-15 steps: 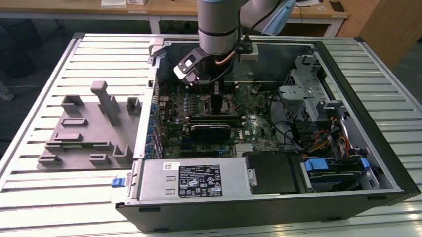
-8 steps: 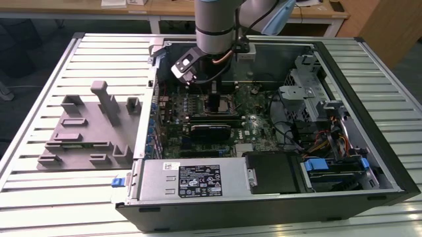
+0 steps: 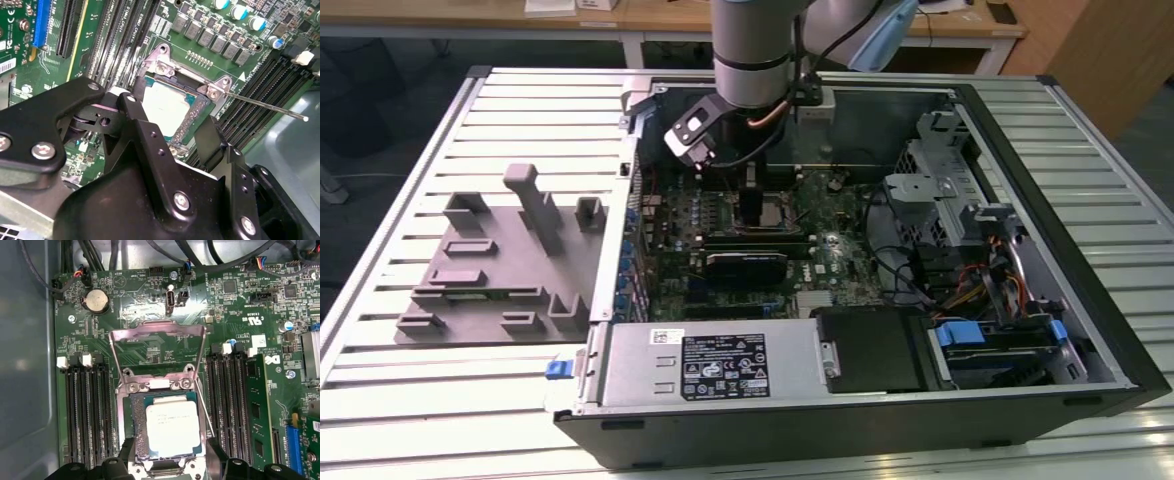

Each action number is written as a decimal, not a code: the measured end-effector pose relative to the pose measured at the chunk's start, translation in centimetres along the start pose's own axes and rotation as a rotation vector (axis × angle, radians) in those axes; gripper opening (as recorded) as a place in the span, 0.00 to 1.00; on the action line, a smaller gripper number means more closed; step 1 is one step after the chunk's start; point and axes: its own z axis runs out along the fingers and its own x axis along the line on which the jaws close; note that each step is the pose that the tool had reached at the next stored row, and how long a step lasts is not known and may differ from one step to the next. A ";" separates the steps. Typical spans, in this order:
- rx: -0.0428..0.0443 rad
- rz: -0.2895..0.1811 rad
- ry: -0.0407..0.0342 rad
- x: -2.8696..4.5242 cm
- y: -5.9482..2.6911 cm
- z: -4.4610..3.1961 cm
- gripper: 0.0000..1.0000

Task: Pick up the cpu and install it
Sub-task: 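Place the cpu into insertion slot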

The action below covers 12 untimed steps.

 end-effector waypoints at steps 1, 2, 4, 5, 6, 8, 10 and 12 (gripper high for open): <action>0.0001 0.000 0.0013 0.01 0.00 0.01 0.66; 0.0002 0.000 0.0025 0.03 -0.01 0.02 0.66; 0.0002 0.000 0.0036 0.03 -0.01 0.07 0.66; 0.0002 0.000 0.0040 0.04 -0.01 0.11 0.66; 0.0004 0.000 0.0042 0.03 -0.02 0.13 0.66; 0.0004 0.000 0.0047 0.03 -0.02 0.19 0.66; 0.0004 0.000 0.0049 0.04 -0.02 0.28 0.66; 0.0005 0.000 0.0048 0.04 -0.03 0.40 0.66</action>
